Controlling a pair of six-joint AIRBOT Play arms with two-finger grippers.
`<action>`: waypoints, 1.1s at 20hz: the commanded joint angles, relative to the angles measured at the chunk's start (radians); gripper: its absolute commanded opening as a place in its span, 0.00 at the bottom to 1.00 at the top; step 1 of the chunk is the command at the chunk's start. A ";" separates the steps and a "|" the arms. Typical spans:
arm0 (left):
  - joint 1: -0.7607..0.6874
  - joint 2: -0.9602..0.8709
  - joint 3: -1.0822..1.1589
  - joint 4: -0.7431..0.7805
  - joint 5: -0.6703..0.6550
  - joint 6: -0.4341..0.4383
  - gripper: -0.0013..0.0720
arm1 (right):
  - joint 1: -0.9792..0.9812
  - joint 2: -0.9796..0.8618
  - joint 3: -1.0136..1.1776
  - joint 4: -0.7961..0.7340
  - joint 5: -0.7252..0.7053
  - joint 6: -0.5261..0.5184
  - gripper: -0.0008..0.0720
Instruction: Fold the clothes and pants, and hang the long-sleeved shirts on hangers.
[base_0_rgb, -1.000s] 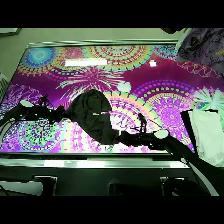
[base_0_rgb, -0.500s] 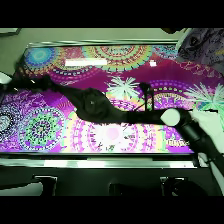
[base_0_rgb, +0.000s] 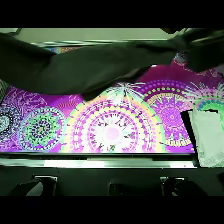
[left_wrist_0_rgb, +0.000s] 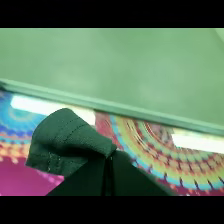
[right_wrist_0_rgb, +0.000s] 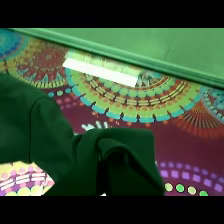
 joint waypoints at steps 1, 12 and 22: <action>0.000 0.145 0.025 0.127 -0.062 -0.076 0.03 | 0.001 0.092 0.063 -0.039 0.053 0.037 0.06; -0.001 -0.221 -0.279 0.143 -0.096 -0.167 0.03 | -0.021 -0.431 0.021 -0.163 -0.048 0.248 0.06; 0.005 -0.837 -0.328 -0.067 -0.066 -0.224 0.04 | -0.234 -0.924 0.018 0.521 -0.174 0.327 0.06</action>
